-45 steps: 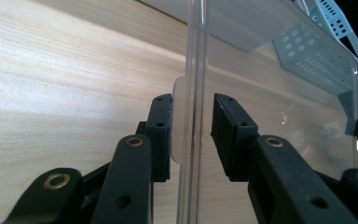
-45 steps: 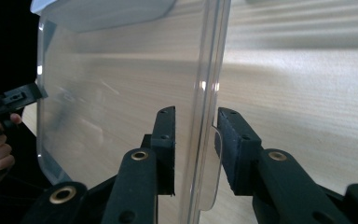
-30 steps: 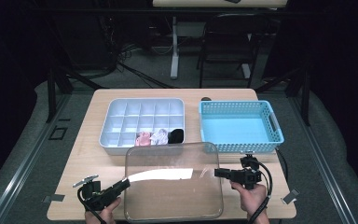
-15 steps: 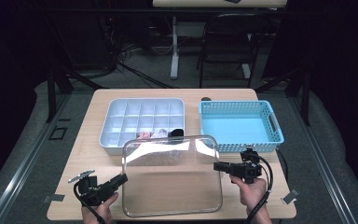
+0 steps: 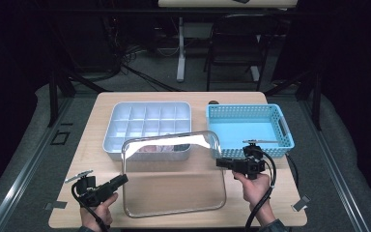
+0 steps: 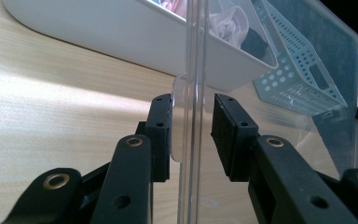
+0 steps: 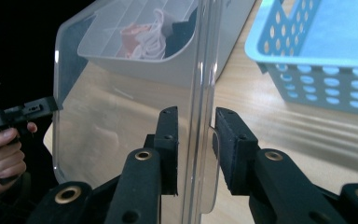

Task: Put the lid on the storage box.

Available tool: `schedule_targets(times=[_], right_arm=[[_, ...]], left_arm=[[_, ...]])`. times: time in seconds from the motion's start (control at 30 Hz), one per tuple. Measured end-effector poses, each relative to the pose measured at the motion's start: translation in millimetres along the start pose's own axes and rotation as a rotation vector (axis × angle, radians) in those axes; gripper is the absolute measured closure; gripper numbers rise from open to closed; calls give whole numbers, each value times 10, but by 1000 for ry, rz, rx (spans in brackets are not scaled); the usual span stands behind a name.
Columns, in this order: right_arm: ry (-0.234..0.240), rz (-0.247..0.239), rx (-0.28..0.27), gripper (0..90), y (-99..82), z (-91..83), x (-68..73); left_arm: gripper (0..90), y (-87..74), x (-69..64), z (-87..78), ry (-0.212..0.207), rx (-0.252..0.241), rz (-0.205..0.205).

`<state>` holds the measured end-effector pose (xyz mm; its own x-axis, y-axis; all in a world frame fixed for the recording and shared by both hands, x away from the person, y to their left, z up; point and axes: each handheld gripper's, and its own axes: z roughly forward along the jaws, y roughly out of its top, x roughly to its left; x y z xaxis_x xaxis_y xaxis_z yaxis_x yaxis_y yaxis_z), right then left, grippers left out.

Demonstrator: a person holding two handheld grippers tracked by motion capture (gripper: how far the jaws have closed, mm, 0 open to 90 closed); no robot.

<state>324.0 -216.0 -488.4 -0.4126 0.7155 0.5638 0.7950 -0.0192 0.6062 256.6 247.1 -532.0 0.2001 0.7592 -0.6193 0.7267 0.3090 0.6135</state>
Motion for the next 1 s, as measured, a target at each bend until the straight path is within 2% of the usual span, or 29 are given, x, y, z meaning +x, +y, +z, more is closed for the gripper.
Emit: schedule_targets(times=[0.43, 0.67, 0.7, 1.0], right_arm=[[2, -5, -13, 711, 251, 134, 18], [5, -11, -10, 710, 396, 250, 49], [3, -8, -6, 710, 413, 271, 47], [21, 32, -20, 707, 537, 423, 32]], left_arm=[[693, 284, 59, 46, -1, -5, 26], [693, 511, 120, 54, 9, 15, 65], [693, 545, 128, 52, 13, 10, 81], [693, 747, 155, 63, 26, -28, 115]])
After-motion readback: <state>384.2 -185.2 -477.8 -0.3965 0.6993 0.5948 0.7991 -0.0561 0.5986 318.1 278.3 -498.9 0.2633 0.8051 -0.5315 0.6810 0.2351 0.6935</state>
